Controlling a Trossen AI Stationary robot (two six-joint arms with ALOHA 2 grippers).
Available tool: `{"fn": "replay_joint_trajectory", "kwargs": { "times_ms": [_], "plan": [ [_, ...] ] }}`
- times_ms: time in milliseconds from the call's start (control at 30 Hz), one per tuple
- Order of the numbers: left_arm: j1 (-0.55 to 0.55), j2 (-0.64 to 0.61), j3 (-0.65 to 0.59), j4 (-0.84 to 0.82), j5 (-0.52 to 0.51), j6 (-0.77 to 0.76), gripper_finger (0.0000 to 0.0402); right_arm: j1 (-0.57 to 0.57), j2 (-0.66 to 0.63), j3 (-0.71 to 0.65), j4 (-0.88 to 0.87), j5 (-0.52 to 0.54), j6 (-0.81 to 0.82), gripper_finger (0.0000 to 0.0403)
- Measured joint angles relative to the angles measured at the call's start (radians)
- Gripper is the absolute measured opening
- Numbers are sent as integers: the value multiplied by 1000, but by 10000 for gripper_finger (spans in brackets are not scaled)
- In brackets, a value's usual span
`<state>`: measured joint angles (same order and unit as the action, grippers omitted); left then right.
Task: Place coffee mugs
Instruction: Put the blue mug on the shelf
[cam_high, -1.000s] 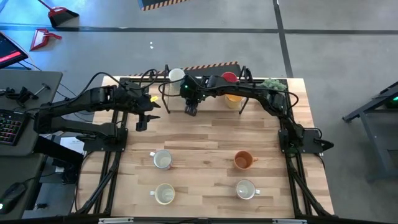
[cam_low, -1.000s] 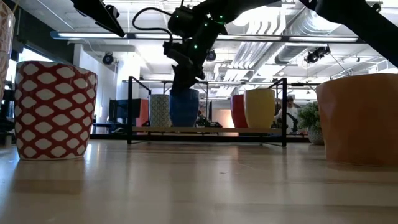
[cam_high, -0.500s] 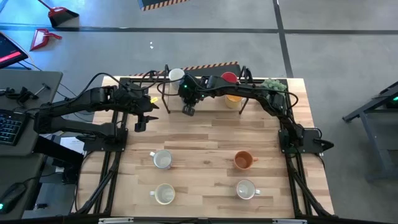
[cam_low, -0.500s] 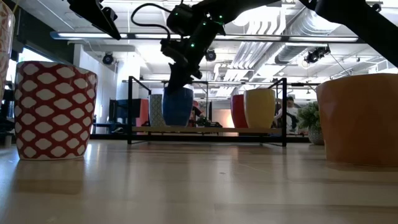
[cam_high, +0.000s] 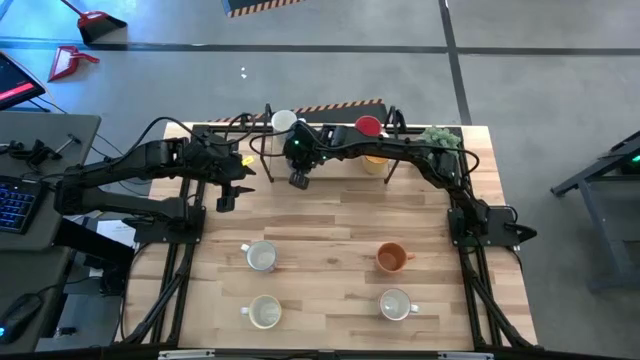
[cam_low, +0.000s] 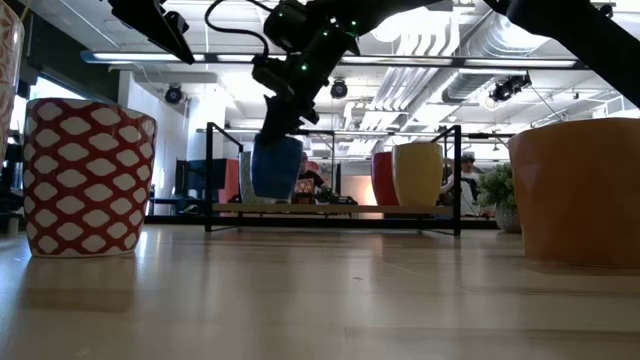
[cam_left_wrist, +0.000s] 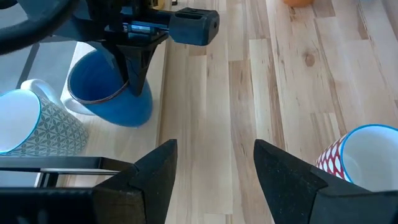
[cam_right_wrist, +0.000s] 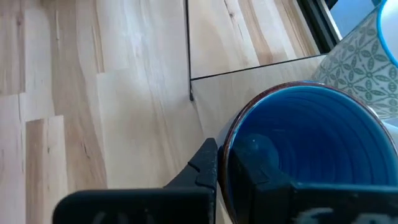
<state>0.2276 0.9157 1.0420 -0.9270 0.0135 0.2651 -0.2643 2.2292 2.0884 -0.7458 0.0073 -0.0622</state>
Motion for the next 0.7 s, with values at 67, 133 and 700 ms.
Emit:
{"fn": "replay_joint_trajectory", "kwargs": {
  "times_ms": [67,133,700],
  "plan": [
    [0,0,0,0,0,1,200,0,0,0,2,1,2,1],
    [0,0,0,0,0,1,200,0,0,0,3,4,2,1],
    [0,0,0,0,0,1,200,9,17,0,-3,-8,3,0]
  ]
}}
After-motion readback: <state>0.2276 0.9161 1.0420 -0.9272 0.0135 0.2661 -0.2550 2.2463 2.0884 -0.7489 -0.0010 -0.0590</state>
